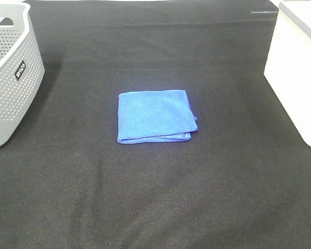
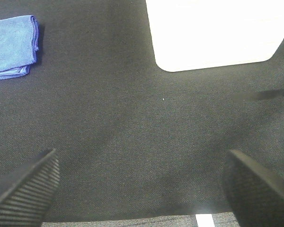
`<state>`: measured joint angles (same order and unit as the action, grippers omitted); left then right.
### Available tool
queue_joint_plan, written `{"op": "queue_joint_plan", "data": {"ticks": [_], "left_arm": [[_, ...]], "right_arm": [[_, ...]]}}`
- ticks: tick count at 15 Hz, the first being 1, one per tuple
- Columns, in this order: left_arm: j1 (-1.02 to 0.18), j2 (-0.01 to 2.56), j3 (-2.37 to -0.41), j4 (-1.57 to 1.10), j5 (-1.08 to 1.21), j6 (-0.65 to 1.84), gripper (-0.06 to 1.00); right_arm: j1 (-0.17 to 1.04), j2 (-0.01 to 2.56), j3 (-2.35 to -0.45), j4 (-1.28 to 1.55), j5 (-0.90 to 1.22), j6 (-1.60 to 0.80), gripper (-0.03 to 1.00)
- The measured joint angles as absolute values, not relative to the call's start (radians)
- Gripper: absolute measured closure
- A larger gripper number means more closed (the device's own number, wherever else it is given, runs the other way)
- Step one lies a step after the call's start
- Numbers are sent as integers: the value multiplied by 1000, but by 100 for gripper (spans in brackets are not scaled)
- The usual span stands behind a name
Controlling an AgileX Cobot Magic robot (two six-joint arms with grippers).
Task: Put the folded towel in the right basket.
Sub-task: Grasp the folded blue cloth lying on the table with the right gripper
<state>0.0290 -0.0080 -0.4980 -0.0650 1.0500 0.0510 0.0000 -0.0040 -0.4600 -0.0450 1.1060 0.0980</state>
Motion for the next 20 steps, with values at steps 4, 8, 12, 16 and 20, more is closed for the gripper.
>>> {"op": "queue_joint_plan", "data": {"ticks": [4,8,12,16,20], "left_arm": [[29,-8,-498,-65,1050,51,-3],[29,-8,-498,-65,1050,51,-3],[29,-8,-498,-65,1050,51,-3],[29,-8,-498,-65,1050,51,-3],[29,-8,-498,-65,1050,51,-3]], "right_arm": [[0,-4,-460,-45,1106,98,6],[0,-4,-460,-45,1106,98,6],[0,-4,-460,-45,1106,98,6],[0,-4,-460,-45,1106,98,6],[0,-4,-460,-48,1106,98,6]]}}
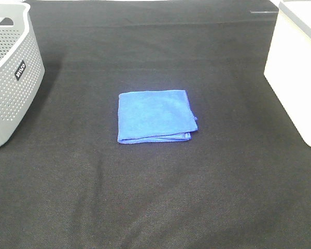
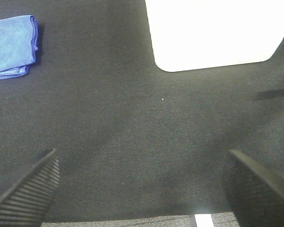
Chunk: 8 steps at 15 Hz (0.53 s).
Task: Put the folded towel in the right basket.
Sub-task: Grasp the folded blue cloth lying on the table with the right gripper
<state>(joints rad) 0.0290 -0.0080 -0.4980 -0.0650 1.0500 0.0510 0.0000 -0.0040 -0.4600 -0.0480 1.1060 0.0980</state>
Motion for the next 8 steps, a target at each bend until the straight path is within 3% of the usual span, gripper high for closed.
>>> {"op": "queue_joint_plan", "data": {"ticks": [8], "left_arm": [[29,-8,-498,-65,1050,51,-3]], "right_arm": [[0,-4,-460,-48,1106,98,6]]}}
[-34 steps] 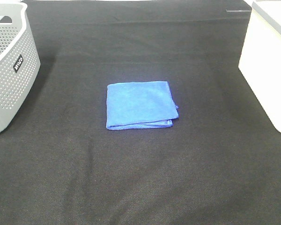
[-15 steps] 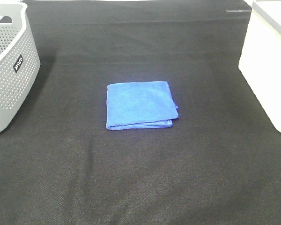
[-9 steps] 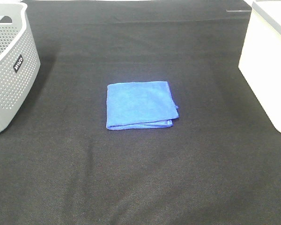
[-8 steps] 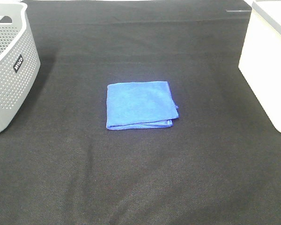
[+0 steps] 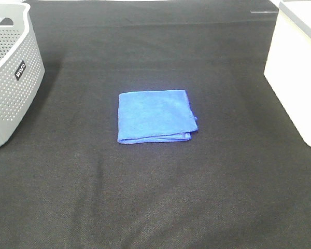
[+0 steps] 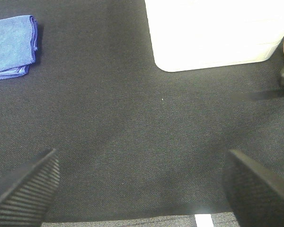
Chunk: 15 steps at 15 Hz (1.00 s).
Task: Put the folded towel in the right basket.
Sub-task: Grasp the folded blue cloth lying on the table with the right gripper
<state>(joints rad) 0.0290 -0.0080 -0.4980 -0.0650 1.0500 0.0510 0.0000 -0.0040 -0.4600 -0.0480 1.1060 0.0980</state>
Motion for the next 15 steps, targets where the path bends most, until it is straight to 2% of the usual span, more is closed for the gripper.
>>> {"op": "queue_joint_plan", "data": {"ticks": [12,15], "left_arm": [[29,-8,-498,-65,1050,51,-3],[29,-8,-498,-65,1050,51,-3]], "right_arm": [[0,-4,-460,-56,1105,97,6],[0,182,-531,0,1138,70,6]]}}
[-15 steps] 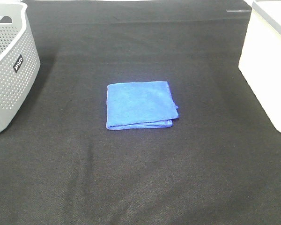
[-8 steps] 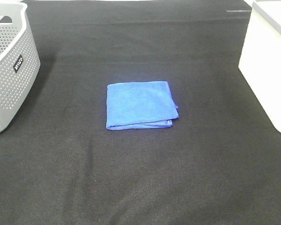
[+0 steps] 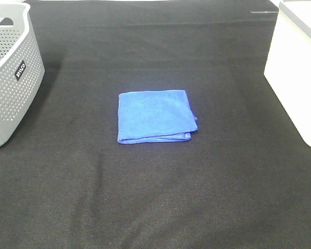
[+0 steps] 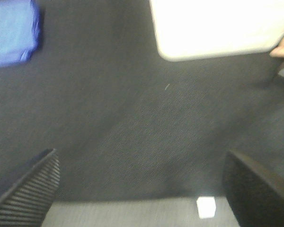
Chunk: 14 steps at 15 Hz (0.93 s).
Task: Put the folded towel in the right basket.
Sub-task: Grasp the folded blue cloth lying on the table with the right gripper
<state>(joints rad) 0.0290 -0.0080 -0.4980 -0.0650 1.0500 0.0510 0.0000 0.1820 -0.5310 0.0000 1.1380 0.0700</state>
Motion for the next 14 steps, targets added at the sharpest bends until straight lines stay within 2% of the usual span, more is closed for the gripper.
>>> {"op": "queue_joint_plan", "data": {"ticks": [6,9,11,12,14], "left_arm": [[29,-8,-498,-65,1050,51,-3],[29,-8,-498,-65,1050,51,-3],[29,-8,-498,-65,1050,51,-3],[29,-8,-498,-65,1050,51,-3],[29,-8,-498,-65,1050,51,-3]], "right_arm": [[0,885,-1004,157,1210,36,6],[0,1008,-1092,204,1212,0,6],[0,1152,-1184,341,1213,-12,6],[16,1209,-1211,394,1203,-12,6],[125,1343,-1251,430,1133,-13,6]]}}
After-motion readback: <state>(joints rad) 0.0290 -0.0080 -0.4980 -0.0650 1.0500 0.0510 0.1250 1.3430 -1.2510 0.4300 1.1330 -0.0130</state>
